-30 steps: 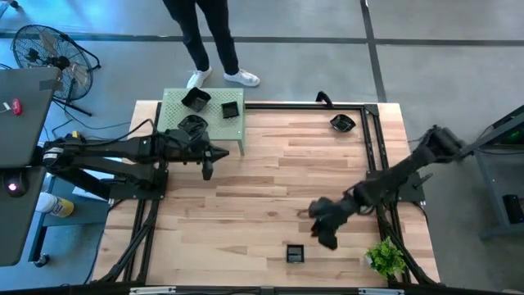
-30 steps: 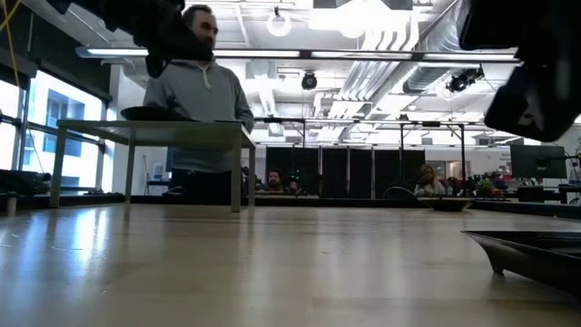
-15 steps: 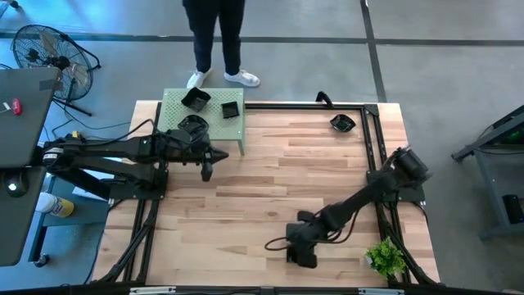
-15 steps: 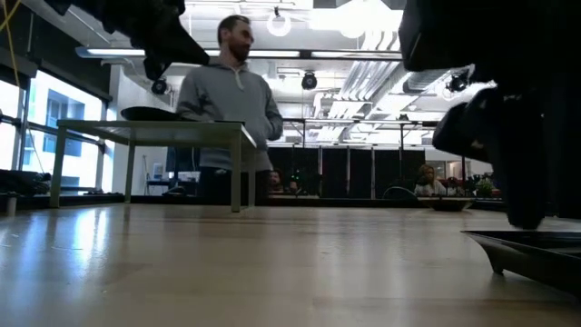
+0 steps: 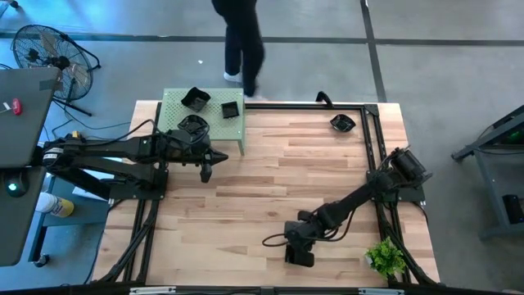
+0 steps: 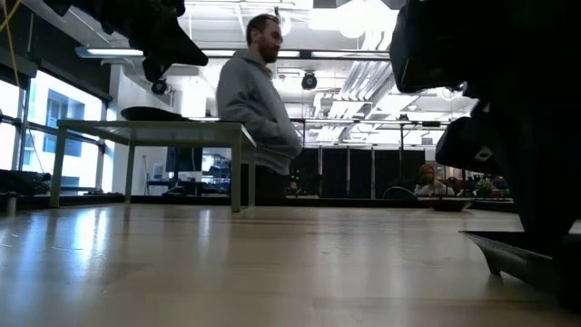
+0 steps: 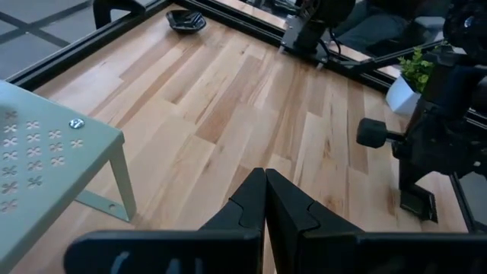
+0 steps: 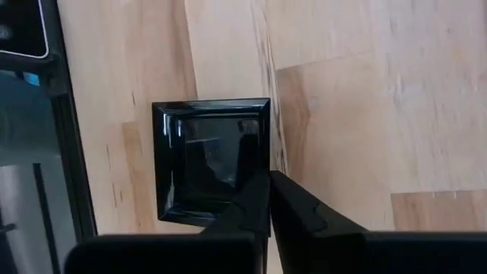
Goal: Pick & Place Mini shaped plates
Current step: Stack the black square plate on the black square plate on the shelf
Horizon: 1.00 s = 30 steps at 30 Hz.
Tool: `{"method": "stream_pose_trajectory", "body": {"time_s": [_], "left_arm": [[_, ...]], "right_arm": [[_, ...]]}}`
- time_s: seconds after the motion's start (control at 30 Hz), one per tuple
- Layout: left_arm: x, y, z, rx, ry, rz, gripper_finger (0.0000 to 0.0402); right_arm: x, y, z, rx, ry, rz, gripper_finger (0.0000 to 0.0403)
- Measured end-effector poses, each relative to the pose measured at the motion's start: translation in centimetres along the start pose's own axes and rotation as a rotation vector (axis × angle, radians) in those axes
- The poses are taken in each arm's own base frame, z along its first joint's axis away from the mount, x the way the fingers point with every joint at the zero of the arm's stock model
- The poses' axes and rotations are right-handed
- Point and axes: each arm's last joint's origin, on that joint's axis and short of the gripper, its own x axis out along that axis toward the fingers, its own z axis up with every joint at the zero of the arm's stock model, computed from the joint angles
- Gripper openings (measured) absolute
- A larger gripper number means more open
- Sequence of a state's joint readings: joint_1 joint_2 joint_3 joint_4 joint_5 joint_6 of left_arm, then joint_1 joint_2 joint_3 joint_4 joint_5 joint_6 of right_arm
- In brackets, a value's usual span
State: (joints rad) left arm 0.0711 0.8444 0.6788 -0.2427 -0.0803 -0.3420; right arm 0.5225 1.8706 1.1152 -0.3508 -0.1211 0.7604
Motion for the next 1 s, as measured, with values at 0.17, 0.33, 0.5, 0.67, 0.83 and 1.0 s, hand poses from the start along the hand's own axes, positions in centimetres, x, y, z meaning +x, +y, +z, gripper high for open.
{"method": "stream_pose_trajectory", "body": {"time_s": [0.17, 0.33, 0.5, 0.67, 0.83, 1.0], "left_arm": [[0.0, 0.0, 0.0, 0.000, 0.000, -0.001, 0.0000], [0.0, 0.0, 0.0, 0.003, -0.001, -0.001, 0.0000], [0.0, 0.0, 0.0, 0.023, -0.001, -0.001, 0.0000], [0.0, 0.0, 0.0, 0.023, -0.001, -0.001, 0.0000], [0.0, 0.0, 0.0, 0.023, -0.001, -0.001, 0.0000], [0.0, 0.0, 0.0, 0.022, -0.001, -0.001, 0.0000]], "right_arm": [[-1.0, -0.3, 0.7, 0.061, -0.025, 0.016, 0.0010], [-2.8, -0.6, 1.6, 0.116, -0.079, 0.035, 0.0004], [-3.6, -1.3, 2.5, 0.195, -0.108, 0.051, 0.0002], [-3.8, -2.4, 3.4, 0.293, -0.147, 0.023, 0.0004], [-4.2, -3.5, 4.8, 0.472, -0.256, 0.013, 0.0004], [-5.0, -4.9, 7.0, 0.626, -0.457, 0.018, 0.0002]]}}
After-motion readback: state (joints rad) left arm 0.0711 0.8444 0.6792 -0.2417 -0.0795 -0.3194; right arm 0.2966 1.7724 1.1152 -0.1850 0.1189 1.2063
